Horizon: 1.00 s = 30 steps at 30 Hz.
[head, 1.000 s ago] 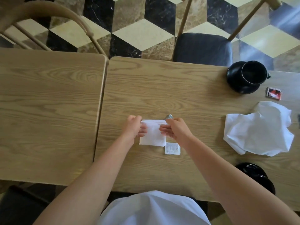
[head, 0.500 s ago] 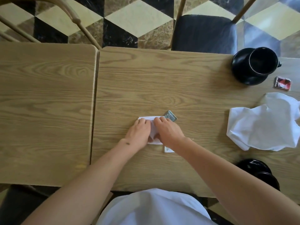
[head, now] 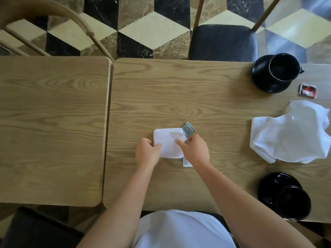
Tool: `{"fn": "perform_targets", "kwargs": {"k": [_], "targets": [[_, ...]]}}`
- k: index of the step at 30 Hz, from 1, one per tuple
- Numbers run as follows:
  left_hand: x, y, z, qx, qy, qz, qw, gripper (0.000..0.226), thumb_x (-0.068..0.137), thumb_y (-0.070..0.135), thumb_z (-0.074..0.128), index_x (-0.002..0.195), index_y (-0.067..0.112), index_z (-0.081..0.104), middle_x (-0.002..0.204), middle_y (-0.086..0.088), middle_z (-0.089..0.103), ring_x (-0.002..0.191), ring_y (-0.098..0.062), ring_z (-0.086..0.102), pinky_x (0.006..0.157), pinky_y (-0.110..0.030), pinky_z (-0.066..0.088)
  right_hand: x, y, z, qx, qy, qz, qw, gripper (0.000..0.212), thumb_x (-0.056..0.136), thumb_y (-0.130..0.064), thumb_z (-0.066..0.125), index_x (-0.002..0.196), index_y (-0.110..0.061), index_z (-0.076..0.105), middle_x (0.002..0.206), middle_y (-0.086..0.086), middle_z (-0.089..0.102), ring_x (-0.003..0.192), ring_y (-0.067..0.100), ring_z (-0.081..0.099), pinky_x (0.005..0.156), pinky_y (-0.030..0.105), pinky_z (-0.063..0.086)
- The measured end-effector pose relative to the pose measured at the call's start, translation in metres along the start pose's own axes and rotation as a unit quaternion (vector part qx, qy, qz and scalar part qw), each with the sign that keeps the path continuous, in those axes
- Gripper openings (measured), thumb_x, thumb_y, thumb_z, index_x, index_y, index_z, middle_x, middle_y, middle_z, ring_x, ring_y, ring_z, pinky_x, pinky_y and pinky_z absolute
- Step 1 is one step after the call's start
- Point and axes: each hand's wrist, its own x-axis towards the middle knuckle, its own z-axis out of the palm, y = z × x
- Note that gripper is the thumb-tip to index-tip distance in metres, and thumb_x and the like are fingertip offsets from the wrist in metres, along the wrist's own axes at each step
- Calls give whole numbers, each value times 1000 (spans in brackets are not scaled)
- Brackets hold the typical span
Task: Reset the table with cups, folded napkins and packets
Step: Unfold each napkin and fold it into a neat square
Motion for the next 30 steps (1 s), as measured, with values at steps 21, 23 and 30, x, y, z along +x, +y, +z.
{"fn": "perform_targets", "kwargs": {"k": [21,23,30], "targets": [[-125,-17,19,-174,-291,85,937,17,90,6,65,75,14,65,74,-7,59,59,-19,46,55,-27,35,-127,114,-82,272,-60,87,956,36,85,-15,77,112,5,65,85,18,74,73,24,63,67,35,44],[-141,-18,35,-170,-319,83,929,10,89,7,67,84,15,69,78,-6,62,59,-17,47,53,-26,34,-140,136,-95,303,-76,139,940,32,84,-20,79,107,0,70,63,4,68,53,14,57,54,26,41],[-170,-20,81,-102,-335,71,934,19,85,5,73,103,6,68,67,-7,58,49,-14,41,38,-16,26,-132,182,-128,281,-91,196,935,34,77,-20,81,106,-7,71,73,4,61,58,14,51,52,25,37]]}}
